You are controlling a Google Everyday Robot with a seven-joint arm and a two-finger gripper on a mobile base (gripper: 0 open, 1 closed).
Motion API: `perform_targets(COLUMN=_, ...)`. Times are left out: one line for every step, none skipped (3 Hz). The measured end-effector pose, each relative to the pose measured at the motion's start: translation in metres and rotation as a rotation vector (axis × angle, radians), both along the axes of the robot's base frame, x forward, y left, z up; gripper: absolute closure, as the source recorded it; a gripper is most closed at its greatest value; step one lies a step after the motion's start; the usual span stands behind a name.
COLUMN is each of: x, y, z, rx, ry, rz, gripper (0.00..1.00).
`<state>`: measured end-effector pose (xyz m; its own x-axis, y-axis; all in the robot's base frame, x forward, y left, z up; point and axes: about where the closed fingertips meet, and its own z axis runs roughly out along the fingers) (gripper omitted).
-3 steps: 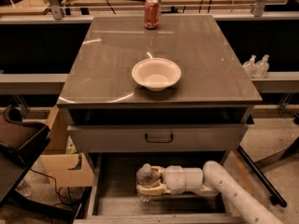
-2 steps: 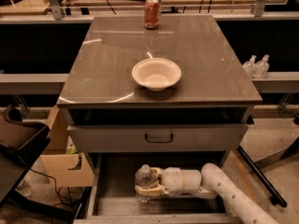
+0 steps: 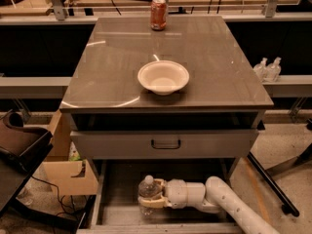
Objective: Place water bottle into middle drawer
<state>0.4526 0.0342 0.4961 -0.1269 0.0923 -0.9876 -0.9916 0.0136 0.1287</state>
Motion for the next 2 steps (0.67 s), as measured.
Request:
perform_targets(x=0.0015, y=0.0035, z=-0.0120, rx=0.010, ry=-0.001, rz=-0.006, gripper=1.00)
perform_targets(x=0.0019, y=0.0060, z=-0.0202, rx=0.010, ry=0.000, rz=-0.007, gripper=1.00)
